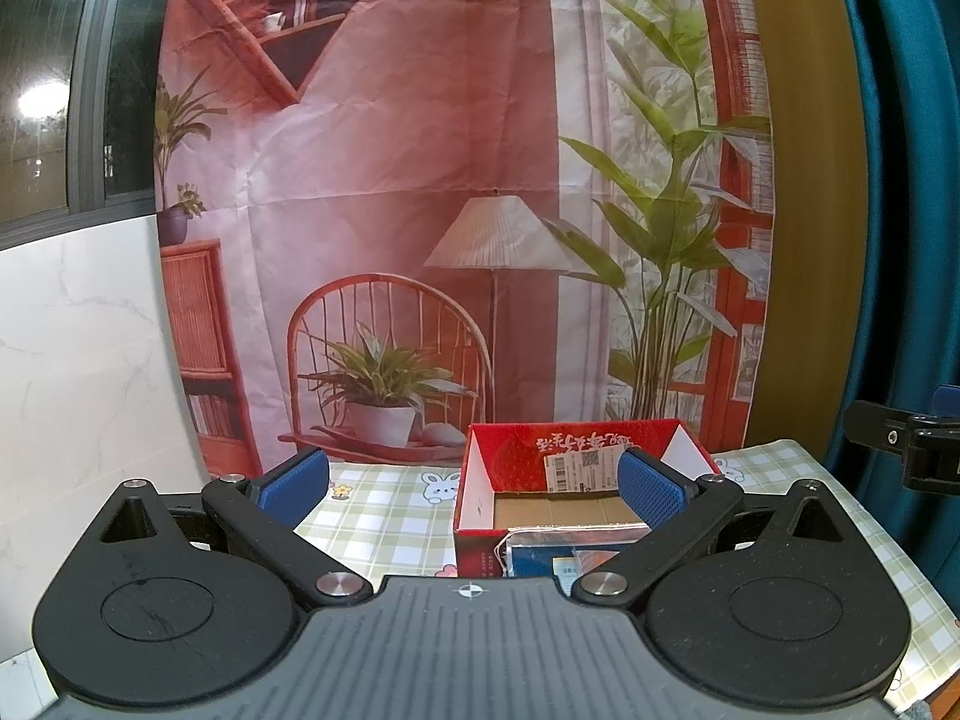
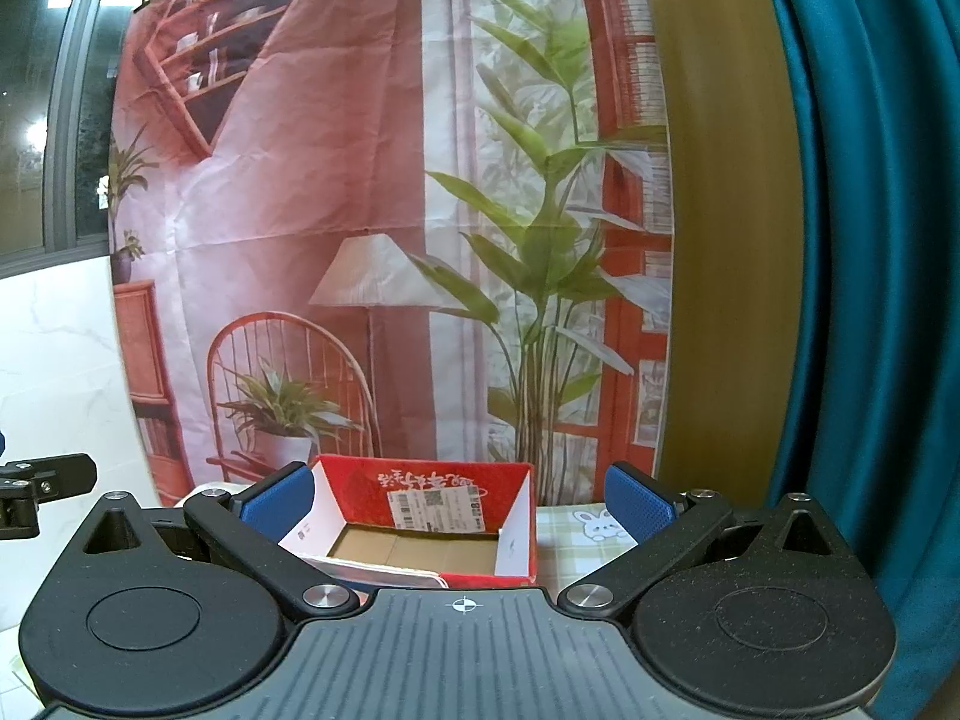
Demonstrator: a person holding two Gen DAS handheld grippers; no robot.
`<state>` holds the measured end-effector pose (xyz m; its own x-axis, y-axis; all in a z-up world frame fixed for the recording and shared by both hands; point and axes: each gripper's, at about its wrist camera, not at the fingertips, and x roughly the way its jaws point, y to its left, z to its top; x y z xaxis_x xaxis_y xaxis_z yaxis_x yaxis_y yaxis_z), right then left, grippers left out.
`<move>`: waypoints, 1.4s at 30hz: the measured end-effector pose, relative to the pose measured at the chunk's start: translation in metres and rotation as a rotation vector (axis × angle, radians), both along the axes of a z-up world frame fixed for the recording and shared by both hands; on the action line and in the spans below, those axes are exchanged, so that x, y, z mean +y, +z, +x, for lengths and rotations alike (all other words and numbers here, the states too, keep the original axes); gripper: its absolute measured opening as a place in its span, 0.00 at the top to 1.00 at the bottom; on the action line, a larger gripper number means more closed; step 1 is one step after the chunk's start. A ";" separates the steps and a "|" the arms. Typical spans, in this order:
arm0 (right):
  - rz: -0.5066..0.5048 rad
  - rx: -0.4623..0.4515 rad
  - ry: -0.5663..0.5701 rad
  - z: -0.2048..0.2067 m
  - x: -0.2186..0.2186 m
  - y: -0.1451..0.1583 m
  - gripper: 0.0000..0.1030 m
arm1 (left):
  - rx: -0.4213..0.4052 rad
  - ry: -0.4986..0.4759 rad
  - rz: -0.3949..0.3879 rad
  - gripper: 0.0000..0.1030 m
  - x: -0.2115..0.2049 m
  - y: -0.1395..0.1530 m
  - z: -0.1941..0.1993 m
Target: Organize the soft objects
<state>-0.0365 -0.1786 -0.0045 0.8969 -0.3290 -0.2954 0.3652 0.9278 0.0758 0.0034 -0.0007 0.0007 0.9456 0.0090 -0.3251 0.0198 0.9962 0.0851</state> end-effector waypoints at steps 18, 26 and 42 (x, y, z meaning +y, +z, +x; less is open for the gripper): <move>0.000 0.002 -0.001 0.001 -0.001 0.000 0.00 | 0.006 0.002 -0.005 0.00 0.001 -0.001 0.001; 0.000 0.003 0.000 0.001 -0.002 -0.001 0.00 | 0.010 0.001 -0.007 0.00 0.000 -0.001 0.002; 0.000 0.004 -0.001 0.001 -0.001 0.000 0.00 | 0.012 0.001 -0.010 0.00 -0.001 -0.003 0.002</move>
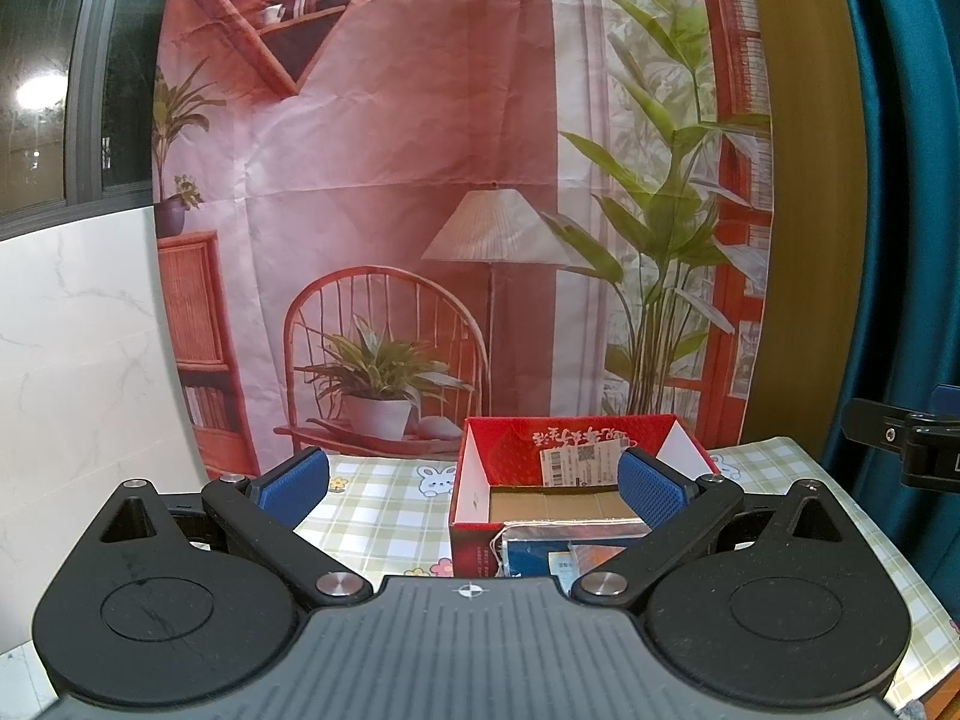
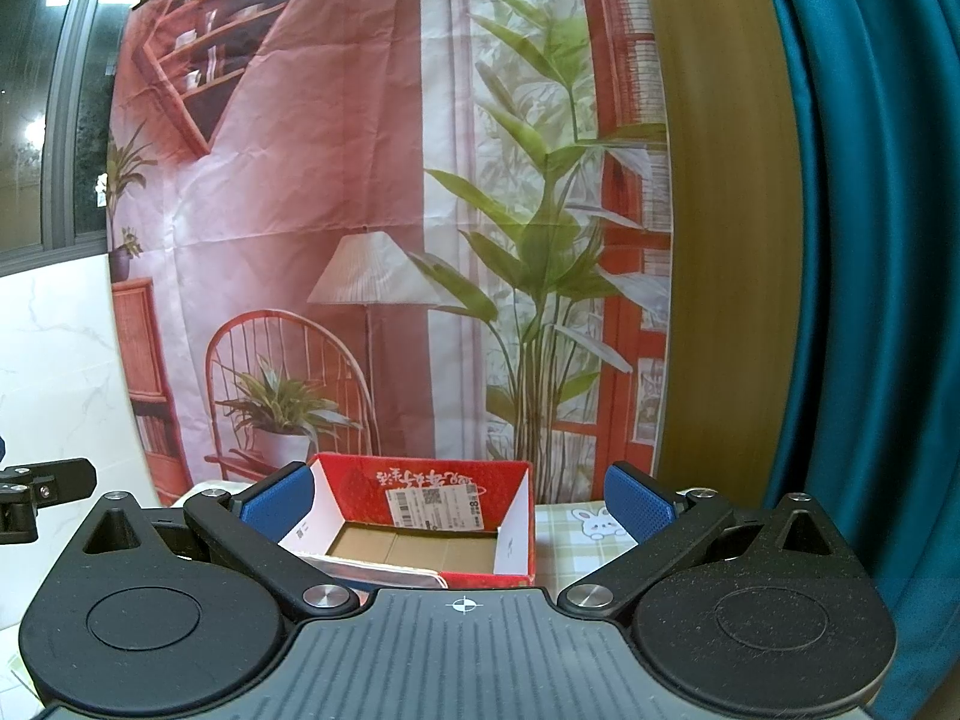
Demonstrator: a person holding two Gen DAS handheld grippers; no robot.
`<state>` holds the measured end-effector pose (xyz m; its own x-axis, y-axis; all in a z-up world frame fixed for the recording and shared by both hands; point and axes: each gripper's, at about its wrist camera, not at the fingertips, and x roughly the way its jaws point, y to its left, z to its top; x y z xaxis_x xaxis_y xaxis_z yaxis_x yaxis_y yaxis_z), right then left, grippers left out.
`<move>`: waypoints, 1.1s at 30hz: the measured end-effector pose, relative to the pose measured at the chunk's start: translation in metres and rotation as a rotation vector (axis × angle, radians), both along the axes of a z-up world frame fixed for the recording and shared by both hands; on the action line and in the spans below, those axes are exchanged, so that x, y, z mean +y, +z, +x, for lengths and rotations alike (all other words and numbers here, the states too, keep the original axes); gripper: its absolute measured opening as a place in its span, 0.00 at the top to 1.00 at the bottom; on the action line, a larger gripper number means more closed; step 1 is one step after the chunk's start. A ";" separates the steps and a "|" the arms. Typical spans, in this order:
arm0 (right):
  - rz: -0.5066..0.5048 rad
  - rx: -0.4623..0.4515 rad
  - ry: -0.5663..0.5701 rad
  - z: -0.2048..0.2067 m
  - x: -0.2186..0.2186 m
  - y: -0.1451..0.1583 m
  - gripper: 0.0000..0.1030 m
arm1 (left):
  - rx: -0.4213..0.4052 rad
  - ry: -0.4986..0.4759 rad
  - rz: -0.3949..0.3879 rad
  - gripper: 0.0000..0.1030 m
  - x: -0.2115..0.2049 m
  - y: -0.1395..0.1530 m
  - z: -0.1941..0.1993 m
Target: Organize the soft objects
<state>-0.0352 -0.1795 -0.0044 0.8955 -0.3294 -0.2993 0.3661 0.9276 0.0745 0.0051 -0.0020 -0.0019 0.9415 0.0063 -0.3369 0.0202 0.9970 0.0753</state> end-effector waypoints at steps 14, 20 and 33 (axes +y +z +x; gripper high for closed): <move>0.004 -0.004 0.003 -0.001 0.000 0.000 0.00 | 0.008 -0.005 -0.011 0.00 0.001 -0.001 0.001; 0.016 -0.027 0.017 -0.004 -0.004 -0.009 0.00 | 0.019 0.000 -0.012 0.00 0.002 -0.005 0.004; 0.115 0.028 0.042 -0.002 -0.012 -0.078 0.00 | 0.088 -0.018 0.037 0.00 0.004 -0.066 0.031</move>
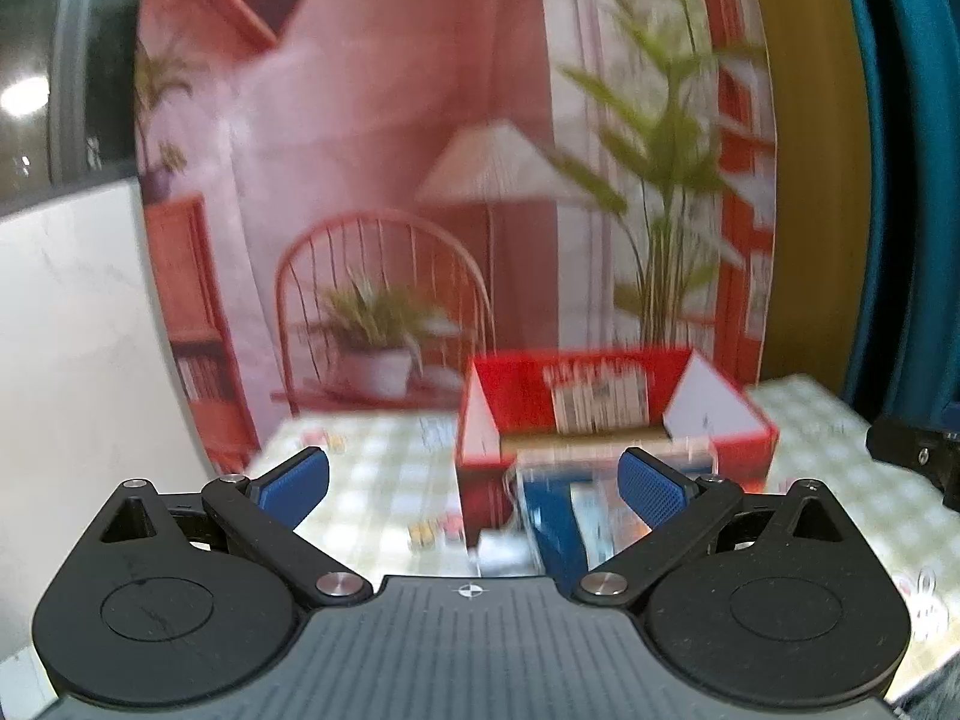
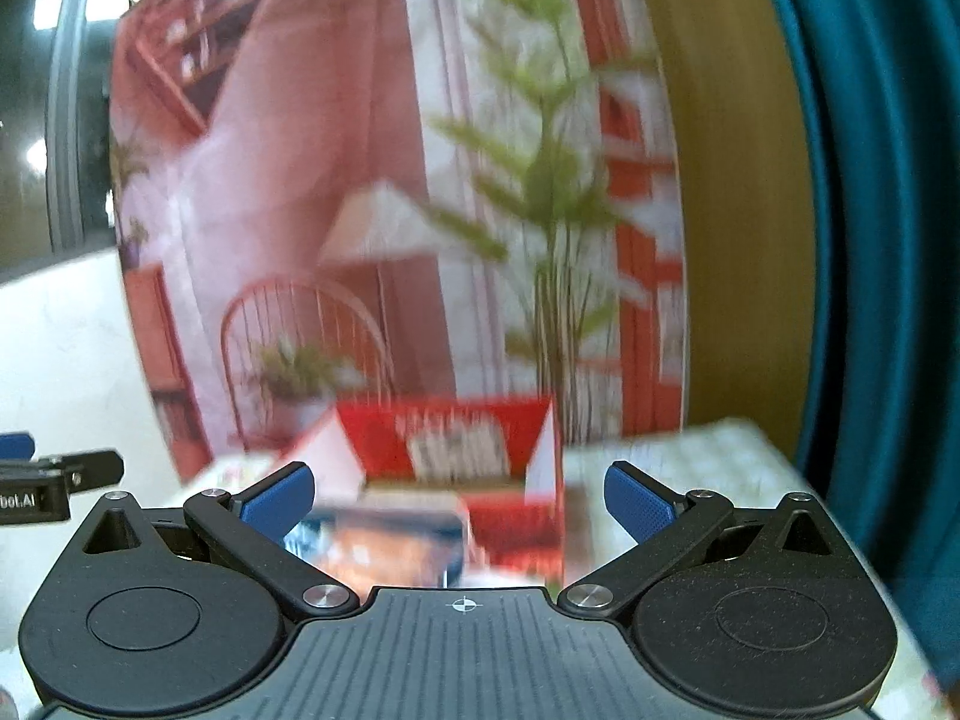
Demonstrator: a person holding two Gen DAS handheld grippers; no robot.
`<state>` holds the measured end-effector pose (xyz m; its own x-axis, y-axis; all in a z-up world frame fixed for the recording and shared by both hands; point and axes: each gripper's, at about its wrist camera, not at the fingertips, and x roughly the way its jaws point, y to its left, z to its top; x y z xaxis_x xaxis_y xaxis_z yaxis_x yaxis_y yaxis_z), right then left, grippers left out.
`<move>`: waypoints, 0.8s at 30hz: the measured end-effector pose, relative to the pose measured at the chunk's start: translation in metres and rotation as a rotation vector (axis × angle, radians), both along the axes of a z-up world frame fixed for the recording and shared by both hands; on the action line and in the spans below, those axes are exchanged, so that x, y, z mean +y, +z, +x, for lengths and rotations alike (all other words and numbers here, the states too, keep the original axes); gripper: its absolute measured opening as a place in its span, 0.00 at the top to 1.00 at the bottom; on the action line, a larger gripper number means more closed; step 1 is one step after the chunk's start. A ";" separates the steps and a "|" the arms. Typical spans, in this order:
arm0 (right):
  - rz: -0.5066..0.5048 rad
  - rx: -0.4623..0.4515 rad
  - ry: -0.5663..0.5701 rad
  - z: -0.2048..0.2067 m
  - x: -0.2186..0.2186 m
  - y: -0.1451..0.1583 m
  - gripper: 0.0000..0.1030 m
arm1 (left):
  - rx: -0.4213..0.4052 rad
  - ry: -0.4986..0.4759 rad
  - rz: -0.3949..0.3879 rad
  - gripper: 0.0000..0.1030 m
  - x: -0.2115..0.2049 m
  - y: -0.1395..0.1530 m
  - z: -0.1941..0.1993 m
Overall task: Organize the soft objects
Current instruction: 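Move both open grippers down toward the orange floral cloth on the pile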
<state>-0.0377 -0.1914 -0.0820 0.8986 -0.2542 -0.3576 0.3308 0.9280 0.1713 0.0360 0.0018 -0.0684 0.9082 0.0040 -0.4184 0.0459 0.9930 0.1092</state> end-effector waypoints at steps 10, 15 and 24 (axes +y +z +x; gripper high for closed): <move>0.047 0.186 0.030 0.027 0.004 -0.075 0.00 | 0.191 -0.063 -0.064 0.00 0.011 -0.067 0.035; 0.085 0.285 0.070 0.041 0.005 -0.104 0.01 | 0.263 -0.118 -0.102 0.04 0.010 -0.097 0.046; 0.147 0.373 0.120 0.052 0.007 -0.133 0.08 | 0.359 -0.172 -0.072 0.16 -0.001 -0.128 0.053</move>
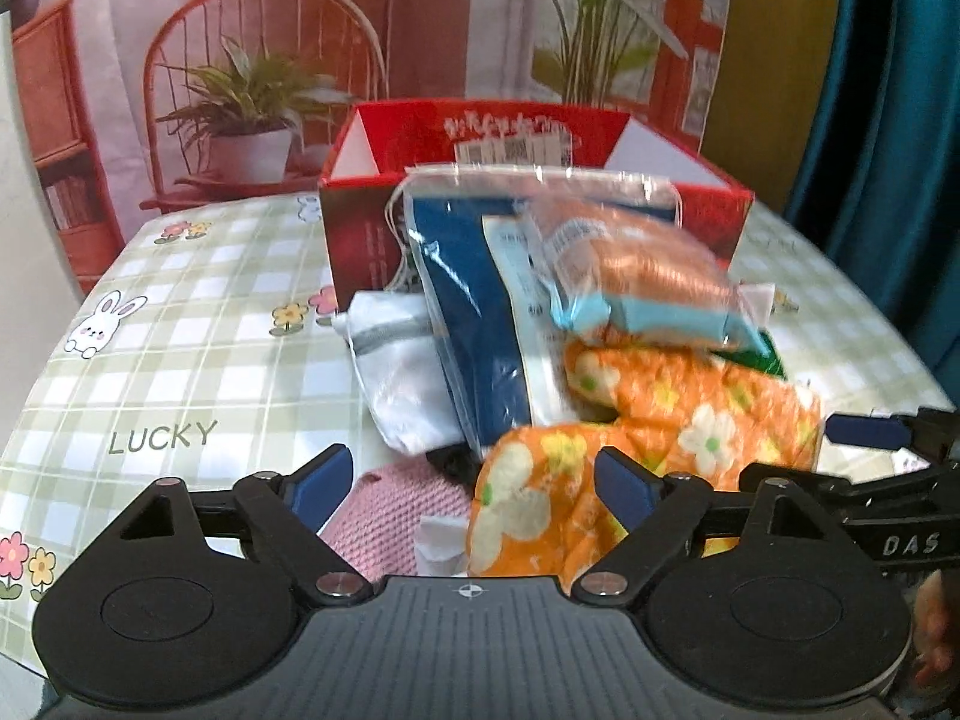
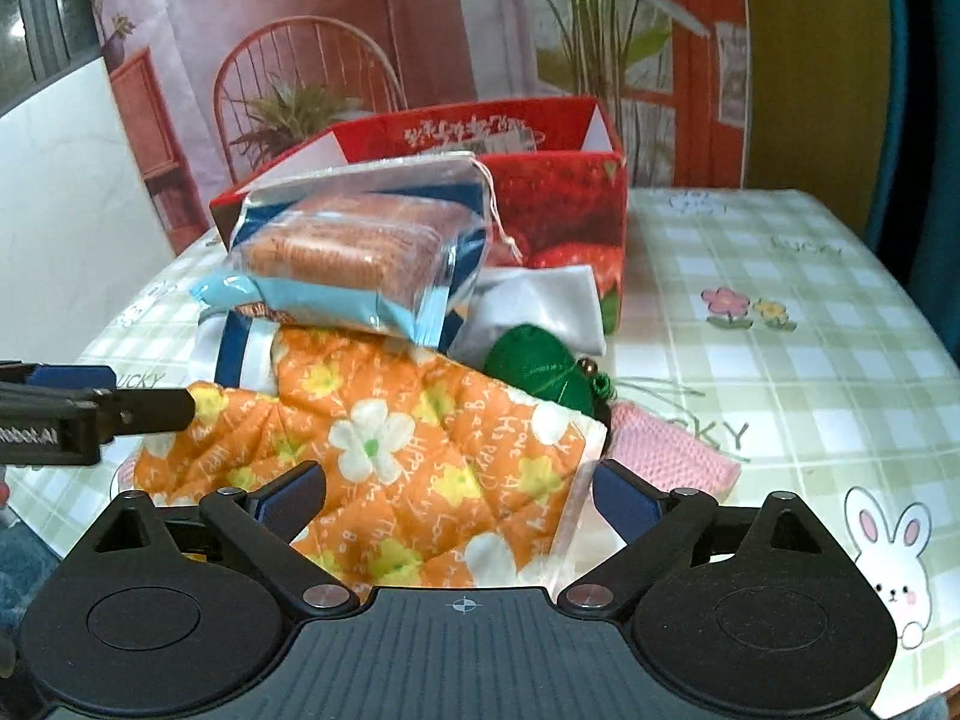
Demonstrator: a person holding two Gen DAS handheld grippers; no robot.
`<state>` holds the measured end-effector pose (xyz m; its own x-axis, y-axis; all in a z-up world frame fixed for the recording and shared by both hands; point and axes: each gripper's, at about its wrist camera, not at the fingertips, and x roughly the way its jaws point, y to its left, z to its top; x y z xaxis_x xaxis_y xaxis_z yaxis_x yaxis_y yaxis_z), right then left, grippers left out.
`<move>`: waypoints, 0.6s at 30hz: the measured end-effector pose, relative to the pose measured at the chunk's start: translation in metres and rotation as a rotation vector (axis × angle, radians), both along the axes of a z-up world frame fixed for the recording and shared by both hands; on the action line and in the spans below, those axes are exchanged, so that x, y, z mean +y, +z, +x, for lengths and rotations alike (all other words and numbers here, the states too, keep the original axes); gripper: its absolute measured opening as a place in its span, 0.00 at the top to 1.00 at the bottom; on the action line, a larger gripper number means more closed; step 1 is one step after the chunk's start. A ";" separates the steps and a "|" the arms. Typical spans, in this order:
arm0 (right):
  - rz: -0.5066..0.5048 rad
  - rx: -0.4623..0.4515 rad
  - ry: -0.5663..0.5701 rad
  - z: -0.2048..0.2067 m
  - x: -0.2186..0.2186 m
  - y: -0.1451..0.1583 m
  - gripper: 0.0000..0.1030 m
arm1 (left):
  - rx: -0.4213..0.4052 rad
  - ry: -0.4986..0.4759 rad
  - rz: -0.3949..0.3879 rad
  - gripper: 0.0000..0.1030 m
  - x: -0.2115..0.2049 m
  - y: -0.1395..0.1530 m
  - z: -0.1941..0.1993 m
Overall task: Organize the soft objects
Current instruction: 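Move both open grippers down toward the orange floral cloth on the pile, then close the left gripper on the orange floral cloth while the right gripper also closes on it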
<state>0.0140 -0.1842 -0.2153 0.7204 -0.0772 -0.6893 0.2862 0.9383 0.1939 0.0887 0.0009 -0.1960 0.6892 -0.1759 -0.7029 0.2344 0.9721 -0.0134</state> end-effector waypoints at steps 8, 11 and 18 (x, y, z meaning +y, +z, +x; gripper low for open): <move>0.067 0.051 -0.014 0.001 -0.006 -0.009 0.08 | 0.075 -0.035 -0.068 0.40 0.004 -0.011 0.003; 0.088 0.059 -0.011 0.001 -0.008 -0.012 0.11 | 0.096 -0.044 -0.100 0.49 0.006 -0.013 0.004; 0.143 0.071 -0.002 0.001 -0.011 -0.017 0.19 | 0.122 -0.068 -0.108 0.49 0.000 -0.018 0.005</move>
<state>0.0155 -0.1948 -0.2326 0.6692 0.0236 -0.7427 0.3062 0.9019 0.3046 0.0938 0.0009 -0.2141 0.5835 -0.2986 -0.7553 0.2898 0.9453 -0.1498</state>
